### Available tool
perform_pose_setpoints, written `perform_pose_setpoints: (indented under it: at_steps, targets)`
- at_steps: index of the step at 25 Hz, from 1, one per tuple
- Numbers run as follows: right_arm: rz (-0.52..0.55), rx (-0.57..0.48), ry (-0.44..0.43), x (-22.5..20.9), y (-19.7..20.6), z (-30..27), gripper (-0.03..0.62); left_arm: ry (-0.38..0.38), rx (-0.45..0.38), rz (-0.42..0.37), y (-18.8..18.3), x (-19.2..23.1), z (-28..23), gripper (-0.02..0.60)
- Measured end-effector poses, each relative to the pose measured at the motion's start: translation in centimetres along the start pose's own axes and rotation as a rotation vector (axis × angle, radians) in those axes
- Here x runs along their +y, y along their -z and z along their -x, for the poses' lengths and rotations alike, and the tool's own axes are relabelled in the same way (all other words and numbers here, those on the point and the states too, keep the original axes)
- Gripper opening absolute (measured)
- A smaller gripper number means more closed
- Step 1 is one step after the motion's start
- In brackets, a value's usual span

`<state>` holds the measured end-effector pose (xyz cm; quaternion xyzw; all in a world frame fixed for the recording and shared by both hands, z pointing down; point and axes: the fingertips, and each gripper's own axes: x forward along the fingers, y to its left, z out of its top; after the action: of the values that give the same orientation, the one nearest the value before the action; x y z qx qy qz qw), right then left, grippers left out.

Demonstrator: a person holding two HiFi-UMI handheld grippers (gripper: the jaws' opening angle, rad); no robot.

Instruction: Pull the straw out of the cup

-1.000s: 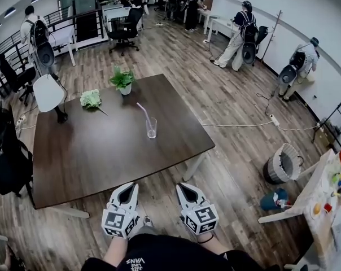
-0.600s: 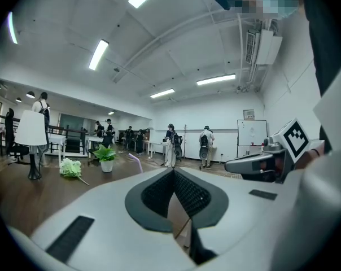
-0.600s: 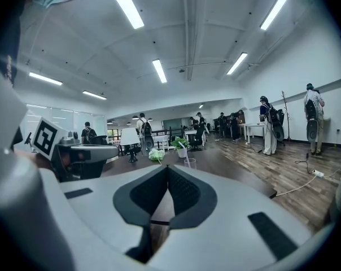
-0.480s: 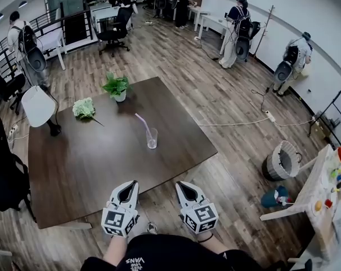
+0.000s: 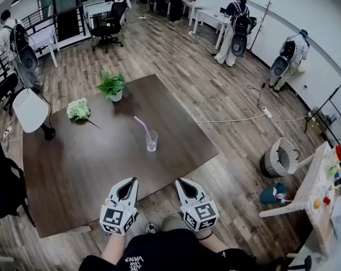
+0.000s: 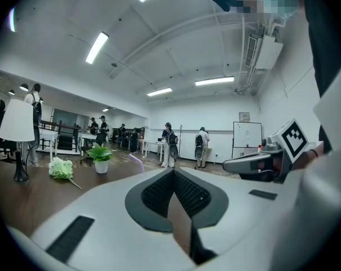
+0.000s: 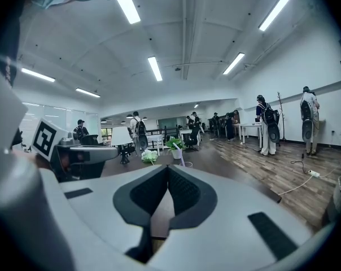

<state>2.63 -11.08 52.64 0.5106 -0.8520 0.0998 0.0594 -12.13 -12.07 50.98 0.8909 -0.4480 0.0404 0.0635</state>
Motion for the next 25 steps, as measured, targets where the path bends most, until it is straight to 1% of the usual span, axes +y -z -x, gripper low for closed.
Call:
perform_pose_setpoints:
  at_steps: [5,15,25]
  targets:
    - [0.001,-0.002,-0.013,-1.1,-0.5,-2.8,0.017,-0.002,0.013,0.005,0.1,1.7,-2.3,0.011]
    - [0.019,0.009,-0.075,-4.5,-1.7,-7.8,0.017,-0.053,-0.001,-0.002,-1.1,4.4,-7.5,0.011]
    - [0.027,0.012,-0.116,-6.8,-2.4,-12.3,0.017,-0.059,-0.005,0.007,-1.4,6.7,-12.7,0.011]
